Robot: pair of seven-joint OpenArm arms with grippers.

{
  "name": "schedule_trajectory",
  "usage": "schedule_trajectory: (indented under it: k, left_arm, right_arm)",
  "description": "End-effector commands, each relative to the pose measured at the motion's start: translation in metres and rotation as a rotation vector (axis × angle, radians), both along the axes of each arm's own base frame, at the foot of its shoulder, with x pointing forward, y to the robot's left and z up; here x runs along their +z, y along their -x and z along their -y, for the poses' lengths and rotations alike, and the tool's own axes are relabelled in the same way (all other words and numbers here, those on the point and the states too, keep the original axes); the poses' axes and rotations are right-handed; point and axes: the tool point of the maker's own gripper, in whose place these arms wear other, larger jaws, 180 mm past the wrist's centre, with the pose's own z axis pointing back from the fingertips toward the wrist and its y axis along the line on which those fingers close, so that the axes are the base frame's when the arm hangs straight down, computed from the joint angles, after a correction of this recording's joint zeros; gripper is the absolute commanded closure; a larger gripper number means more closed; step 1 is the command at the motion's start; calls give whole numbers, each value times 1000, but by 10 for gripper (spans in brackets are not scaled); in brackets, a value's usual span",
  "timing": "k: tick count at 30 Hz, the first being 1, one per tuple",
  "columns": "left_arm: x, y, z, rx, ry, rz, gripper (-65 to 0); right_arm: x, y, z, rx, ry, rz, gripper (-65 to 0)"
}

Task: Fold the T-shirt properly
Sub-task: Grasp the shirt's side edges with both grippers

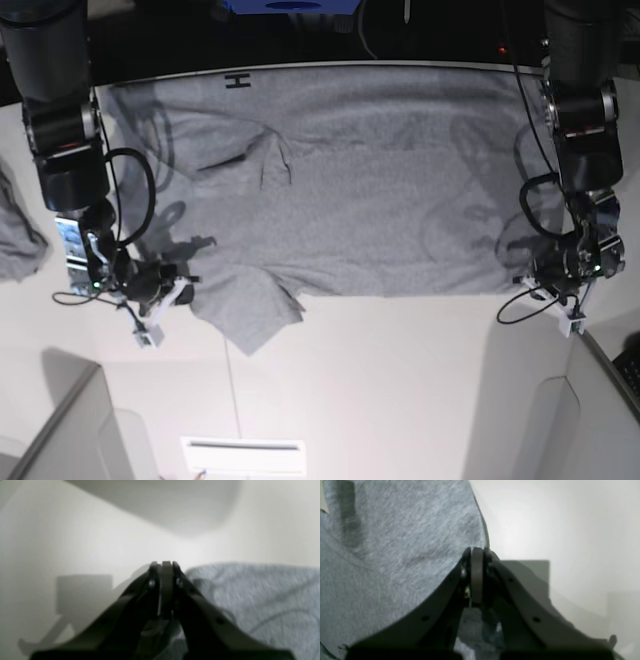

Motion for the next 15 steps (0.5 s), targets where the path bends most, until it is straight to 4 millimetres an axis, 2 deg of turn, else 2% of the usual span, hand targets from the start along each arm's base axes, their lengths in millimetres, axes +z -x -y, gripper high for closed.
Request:
schedule_trajectory:
  k: [1, 6, 11, 13, 15]
  left_arm:
    - [31, -12, -14, 14, -22, 81, 0]
    - [58, -5, -18, 11, -53, 120, 0]
    - [71, 6, -22, 12, -77, 133, 0]
    - [77, 10, -21, 3, -94, 135, 0]
    - [82, 14, -20, -6, -108, 133, 0]
  right_arm:
    - [23, -19, 7, -12, -8, 68, 0]
    - [24, -19, 9, -18, -11, 71, 0]
    - [30, -20, 2, 3, -17, 97, 0]
    - [35, -18, -5, 26, -23, 124, 0]
    - [41, -18, -5, 12, -41, 149, 0]
